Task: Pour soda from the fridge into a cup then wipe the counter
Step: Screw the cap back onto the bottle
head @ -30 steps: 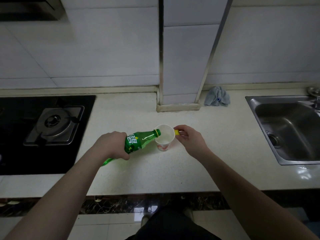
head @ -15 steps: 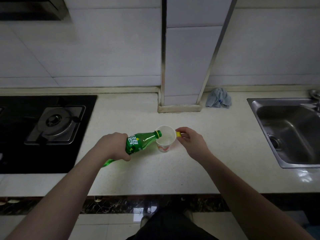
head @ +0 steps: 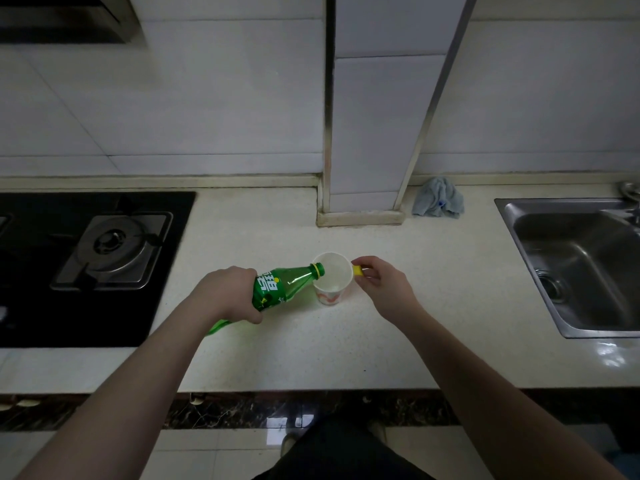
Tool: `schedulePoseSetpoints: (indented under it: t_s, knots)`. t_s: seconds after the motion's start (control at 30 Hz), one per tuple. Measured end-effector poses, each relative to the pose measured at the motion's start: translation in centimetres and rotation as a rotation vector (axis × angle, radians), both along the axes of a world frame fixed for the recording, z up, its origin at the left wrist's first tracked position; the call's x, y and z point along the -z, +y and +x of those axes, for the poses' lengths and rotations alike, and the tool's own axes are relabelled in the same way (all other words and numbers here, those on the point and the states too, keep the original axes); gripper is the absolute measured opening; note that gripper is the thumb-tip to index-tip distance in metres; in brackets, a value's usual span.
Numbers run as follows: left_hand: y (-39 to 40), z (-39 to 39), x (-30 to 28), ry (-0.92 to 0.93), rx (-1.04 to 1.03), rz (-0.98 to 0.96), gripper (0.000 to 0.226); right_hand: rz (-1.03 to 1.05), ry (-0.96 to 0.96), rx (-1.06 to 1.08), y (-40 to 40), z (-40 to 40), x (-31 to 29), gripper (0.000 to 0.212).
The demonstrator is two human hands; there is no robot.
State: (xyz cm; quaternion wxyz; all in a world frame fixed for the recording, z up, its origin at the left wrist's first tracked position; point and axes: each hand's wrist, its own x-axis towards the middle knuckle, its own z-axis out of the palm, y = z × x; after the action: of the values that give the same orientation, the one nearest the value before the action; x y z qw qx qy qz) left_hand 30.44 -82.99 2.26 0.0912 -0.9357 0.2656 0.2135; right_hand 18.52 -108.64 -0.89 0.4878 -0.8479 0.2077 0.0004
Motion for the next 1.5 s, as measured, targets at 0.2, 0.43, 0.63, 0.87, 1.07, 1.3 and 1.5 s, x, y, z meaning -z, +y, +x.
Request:
schedulePoseSetpoints:
  t_s: [0.2, 0.43, 0.63, 0.87, 1.07, 1.3, 1.5]
  knots:
    - [-0.1, 0.0, -0.1, 0.008, -0.008, -0.018, 0.056, 0.013, -0.023, -0.001, 0.0, 0.0, 0.1, 0.025]
    - [0.0, -0.1, -0.3, 0.01, -0.015, -0.034, 0.054, 0.0, -0.03, -0.009, 0.0, 0.0, 0.1, 0.026]
    - [-0.2, -0.2, -0.2, 0.015, -0.009, -0.04, 0.054, 0.012, -0.036, -0.005, -0.1, -0.1, -0.1, 0.026]
    - [-0.3, -0.2, -0.3, 0.039, -0.011, -0.066, 0.057, 0.015, -0.037, -0.006, 0.2, -0.3, -0.4, 0.026]
    - [-0.4, -0.4, 0.2, 0.112, -0.056, -0.216, 0.053, 0.076, -0.079, 0.021, 0.4, -0.5, -1.5, 0.026]
    - [-0.2, -0.8, 1.3, 0.242, -0.163, -0.512, 0.049, 0.138, -0.138, 0.037, 0.7, -0.3, -2.5, 0.028]
    - [0.1, -1.1, 1.5, 0.269, -0.188, -0.664, 0.055, 0.191, -0.197, 0.046, 1.1, 0.1, -3.7, 0.028]
